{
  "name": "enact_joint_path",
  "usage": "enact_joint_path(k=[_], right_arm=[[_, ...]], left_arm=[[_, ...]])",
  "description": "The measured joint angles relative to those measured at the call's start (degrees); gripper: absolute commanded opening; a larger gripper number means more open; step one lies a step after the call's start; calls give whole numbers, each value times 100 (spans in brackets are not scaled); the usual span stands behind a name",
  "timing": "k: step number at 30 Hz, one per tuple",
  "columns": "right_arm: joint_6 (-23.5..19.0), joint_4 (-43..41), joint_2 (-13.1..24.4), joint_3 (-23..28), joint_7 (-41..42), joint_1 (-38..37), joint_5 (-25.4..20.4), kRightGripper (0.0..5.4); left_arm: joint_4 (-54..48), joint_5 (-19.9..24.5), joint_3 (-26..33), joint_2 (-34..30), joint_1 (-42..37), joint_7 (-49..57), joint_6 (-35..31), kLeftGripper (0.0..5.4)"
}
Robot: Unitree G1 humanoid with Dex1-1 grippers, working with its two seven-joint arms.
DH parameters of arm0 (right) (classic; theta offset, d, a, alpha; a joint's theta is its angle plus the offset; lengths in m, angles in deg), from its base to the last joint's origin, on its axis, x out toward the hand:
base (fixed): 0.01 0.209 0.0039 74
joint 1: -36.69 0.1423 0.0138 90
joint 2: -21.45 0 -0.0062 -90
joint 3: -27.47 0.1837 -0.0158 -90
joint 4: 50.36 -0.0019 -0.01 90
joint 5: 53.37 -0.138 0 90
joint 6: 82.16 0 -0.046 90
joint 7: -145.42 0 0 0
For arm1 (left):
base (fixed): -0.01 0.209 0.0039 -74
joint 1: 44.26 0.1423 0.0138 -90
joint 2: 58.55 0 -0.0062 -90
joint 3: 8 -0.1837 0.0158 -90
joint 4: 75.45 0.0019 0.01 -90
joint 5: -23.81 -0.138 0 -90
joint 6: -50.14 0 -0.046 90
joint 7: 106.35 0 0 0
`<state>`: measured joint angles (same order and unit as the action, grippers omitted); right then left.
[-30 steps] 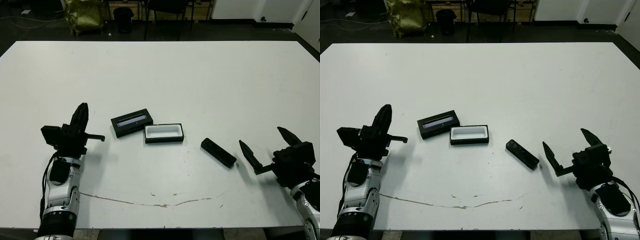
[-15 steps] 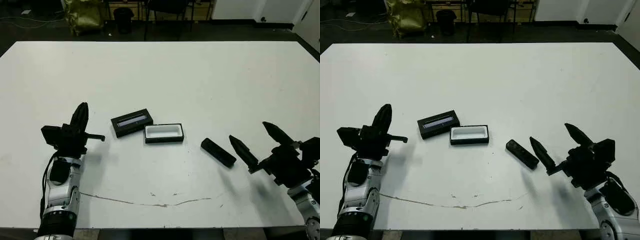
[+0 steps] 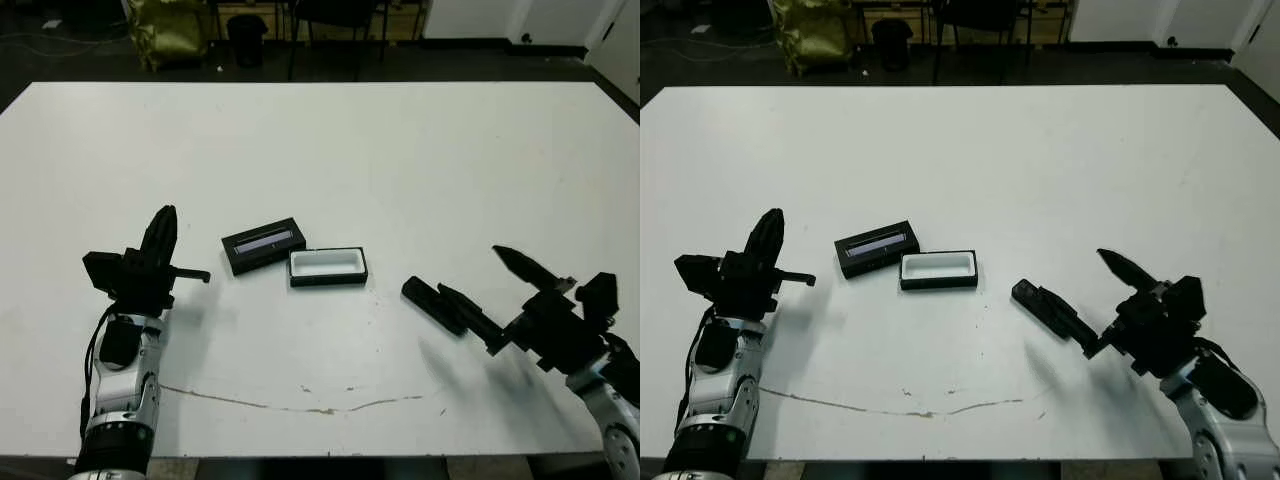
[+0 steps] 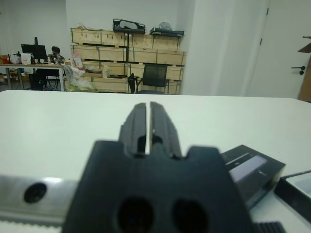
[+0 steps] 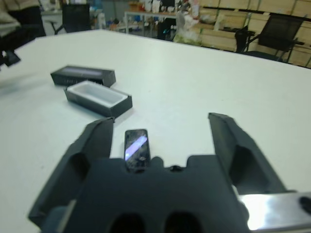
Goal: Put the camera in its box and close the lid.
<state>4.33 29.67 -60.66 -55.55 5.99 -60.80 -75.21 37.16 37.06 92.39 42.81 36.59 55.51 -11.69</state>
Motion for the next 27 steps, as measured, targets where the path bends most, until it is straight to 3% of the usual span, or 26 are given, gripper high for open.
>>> enact_joint_path(k=[10, 15, 18, 21, 27], right_arm=[[-565, -65, 121, -342, -74, 27, 266, 178], [-480, 174, 162, -491, 116, 65, 354, 201], [-761, 26, 221, -567, 106, 62, 371, 235], [-1017, -195, 268, -609, 76, 47, 381, 221], [-1086, -136, 461, -643, 132, 53, 503, 240]], left_arm=[[-28, -7, -6, 0, 17, 19, -7, 0], [-28, -17, -5, 1, 18, 39, -6, 0], [-30, -12, -5, 1, 18, 38, -14, 0], [-35, -10, -6, 1, 19, 38, -31, 0], [-26, -10, -5, 0, 19, 13, -20, 0]])
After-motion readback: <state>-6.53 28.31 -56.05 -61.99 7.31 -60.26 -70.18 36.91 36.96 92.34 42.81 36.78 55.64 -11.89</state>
